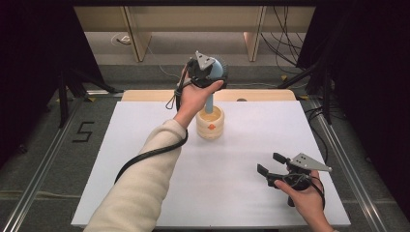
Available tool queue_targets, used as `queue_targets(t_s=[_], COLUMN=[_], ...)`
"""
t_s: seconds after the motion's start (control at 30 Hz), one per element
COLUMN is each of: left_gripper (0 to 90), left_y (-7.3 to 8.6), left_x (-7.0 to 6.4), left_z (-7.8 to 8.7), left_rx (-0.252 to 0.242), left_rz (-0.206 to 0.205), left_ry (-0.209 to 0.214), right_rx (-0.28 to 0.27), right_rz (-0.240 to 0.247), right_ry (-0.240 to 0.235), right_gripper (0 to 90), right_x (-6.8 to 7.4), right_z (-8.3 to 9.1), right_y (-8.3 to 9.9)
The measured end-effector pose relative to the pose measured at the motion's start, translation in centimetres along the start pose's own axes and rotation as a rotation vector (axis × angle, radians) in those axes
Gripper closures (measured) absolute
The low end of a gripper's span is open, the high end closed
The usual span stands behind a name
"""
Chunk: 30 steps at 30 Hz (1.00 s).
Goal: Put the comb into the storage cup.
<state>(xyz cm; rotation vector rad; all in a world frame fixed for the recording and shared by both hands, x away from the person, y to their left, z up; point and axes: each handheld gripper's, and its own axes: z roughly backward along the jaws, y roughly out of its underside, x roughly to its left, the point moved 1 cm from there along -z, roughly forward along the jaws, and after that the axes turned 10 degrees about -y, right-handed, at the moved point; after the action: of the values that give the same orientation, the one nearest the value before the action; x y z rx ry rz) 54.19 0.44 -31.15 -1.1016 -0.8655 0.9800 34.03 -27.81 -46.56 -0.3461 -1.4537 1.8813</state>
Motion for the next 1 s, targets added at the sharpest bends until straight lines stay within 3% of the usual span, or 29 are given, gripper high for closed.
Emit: queue_targets(t_s=[1.0], left_gripper=[19.7], left_y=[1.5], left_x=[-0.1], left_z=[-1.0], left_rx=[0.030], left_rz=[0.003], left_ry=[-0.002], right_rx=[0.003], right_rz=[-0.004], right_ry=[-0.004], right_gripper=[18.9], right_x=[0.0], right_z=[-0.1], right_y=[0.1])
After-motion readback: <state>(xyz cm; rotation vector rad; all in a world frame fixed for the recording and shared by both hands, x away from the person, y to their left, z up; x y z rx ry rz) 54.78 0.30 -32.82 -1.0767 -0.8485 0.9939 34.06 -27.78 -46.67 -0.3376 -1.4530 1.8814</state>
